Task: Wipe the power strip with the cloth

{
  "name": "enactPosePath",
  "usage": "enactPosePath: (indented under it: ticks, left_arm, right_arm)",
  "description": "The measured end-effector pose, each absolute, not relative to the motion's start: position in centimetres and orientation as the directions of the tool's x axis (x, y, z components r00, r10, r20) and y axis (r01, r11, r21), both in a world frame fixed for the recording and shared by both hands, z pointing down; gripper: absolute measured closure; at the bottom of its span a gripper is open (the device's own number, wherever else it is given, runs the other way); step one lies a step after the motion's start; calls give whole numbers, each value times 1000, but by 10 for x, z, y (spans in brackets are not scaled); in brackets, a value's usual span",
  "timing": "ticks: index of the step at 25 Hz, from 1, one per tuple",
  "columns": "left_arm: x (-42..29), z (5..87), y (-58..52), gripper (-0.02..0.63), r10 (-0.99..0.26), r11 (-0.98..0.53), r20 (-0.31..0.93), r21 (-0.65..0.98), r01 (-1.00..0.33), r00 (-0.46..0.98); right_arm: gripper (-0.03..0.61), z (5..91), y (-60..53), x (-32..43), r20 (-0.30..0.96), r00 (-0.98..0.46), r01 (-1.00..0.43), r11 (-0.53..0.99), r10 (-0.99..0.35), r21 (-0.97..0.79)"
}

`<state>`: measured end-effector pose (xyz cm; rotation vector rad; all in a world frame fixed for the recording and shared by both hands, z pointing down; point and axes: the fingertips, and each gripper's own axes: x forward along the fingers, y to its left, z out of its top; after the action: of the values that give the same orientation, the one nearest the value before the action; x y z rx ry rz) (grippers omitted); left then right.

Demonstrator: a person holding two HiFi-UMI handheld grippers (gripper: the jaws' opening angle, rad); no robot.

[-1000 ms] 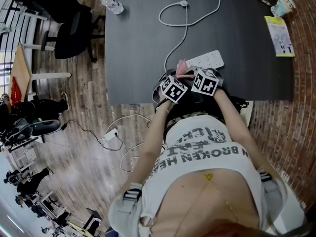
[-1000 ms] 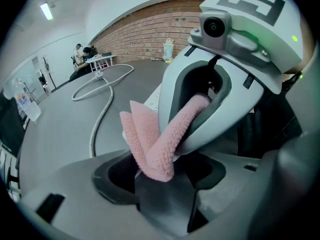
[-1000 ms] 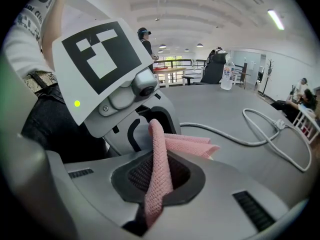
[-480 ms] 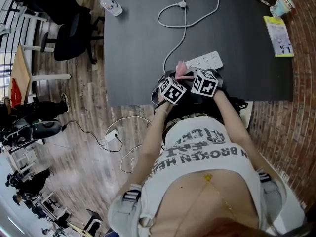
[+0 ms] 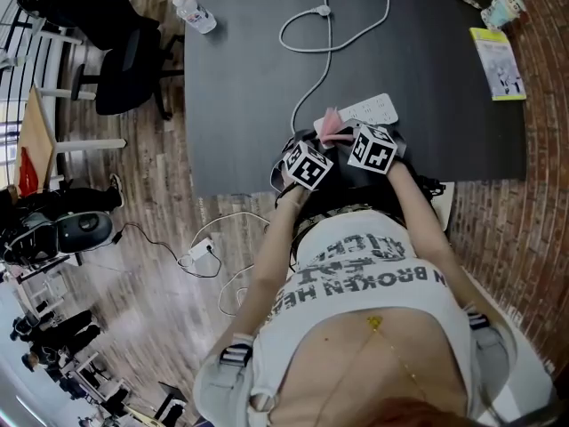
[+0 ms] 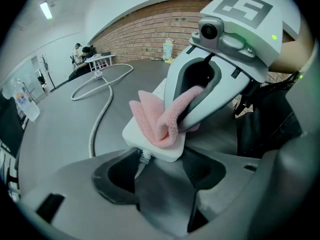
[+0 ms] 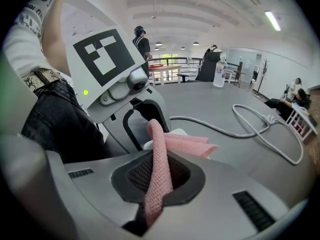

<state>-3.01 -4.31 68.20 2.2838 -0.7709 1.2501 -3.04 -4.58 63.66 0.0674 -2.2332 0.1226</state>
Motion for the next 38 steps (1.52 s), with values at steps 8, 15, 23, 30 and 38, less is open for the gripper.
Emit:
enactPosePath:
  ticks: [8,15,23,30,38]
  left_arm:
    - [-30,682,-44,350,-262,-757,859,100,-646,440]
    - [-30,681,-43,350,-264,-755,856,102,-648,443]
    - [-30,682,-44,350,-263,-755,858,102,-648,441]
    - [-29,682,-45,350,-261,-754,861,100,-650,436]
    - [-30,681,-46,350,-256,-754,864,102,-648,434]
  right_arm:
    - [561,636,-54,-17,796,-605,-119,991,-26,-58]
    - [561,635,-57,-11,796,-605,-139,988,-34,-64]
    - [561,636,-60,-5,799,-600,-149,986,-36,-68]
    - [561,635,-66,6,801,-597,-167,984,-53,-60]
    - [561,635,-78,23,800,-594,-221,974,-88,-57]
